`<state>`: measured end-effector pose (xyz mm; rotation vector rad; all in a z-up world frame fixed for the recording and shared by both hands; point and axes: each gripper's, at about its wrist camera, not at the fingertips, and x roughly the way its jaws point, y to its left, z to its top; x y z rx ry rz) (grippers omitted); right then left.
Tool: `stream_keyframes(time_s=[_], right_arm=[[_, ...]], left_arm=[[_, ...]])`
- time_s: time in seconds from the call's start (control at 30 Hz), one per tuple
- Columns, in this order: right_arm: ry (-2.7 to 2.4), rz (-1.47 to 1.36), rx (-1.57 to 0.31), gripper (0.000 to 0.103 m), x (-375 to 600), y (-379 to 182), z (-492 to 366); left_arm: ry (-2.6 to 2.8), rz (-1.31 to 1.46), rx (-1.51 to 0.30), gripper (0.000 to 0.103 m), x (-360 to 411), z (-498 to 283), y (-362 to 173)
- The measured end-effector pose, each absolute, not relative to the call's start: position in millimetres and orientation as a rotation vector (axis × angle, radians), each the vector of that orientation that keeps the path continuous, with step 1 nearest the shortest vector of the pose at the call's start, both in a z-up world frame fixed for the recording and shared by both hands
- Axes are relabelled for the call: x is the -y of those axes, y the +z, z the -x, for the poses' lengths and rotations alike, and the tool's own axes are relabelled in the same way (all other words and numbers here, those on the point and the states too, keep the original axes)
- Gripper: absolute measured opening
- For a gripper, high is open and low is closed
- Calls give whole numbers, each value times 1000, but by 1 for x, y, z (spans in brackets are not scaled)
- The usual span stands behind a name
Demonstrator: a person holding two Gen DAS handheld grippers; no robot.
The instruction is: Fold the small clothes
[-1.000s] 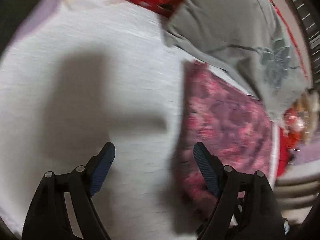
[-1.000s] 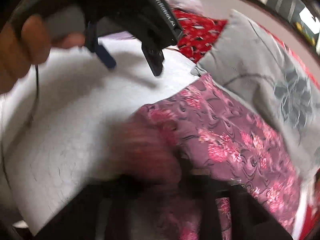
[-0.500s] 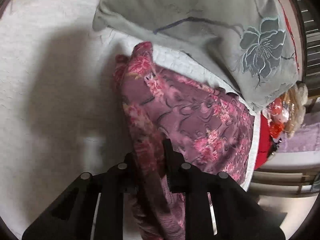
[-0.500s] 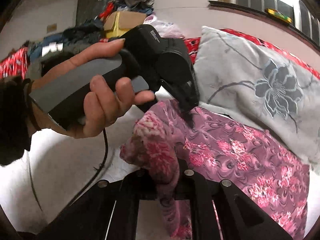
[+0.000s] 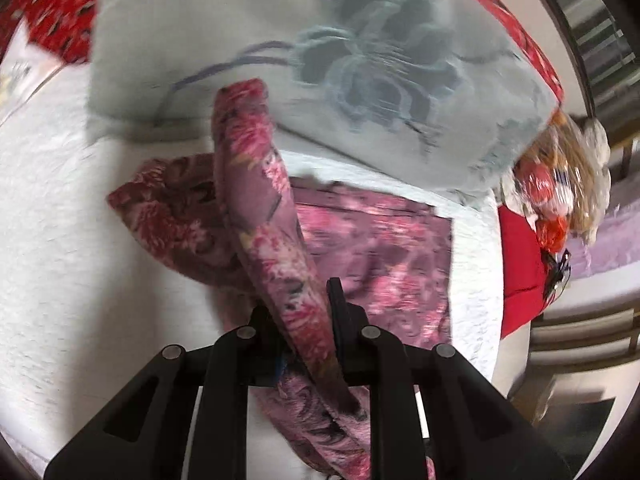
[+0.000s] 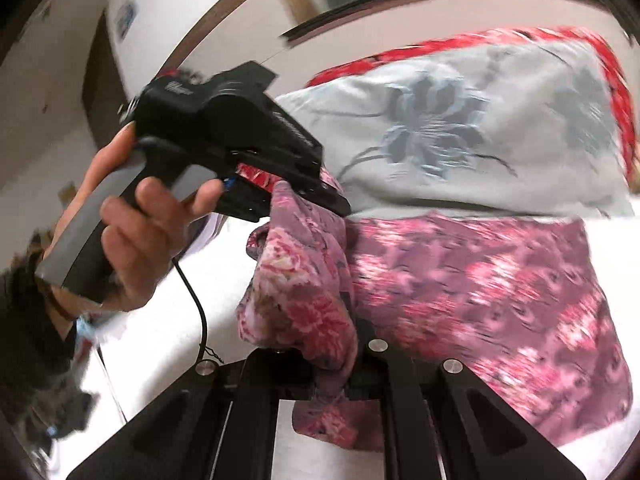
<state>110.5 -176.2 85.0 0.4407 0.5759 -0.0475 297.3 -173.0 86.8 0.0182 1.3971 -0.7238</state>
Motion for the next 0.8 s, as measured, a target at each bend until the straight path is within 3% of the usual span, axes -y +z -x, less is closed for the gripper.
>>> stream_keyframes(time_s=[0.43, 0.6, 0.7, 0.8], right_arm=[[-216, -787, -497, 7, 291, 53, -16], [-277, -900, -500, 7, 320, 31, 9], [-297, -995, -554, 8, 333, 7, 13], [-298, -1079, -630, 14, 343, -12, 17]], left_arm=[[-815, -236, -1422, 16, 333, -226, 62], [-834, -210, -1428, 23, 354, -210, 51], [-882, -73, -1419, 30, 335, -218, 63], [-850, 16, -1357, 56, 299, -237, 77]])
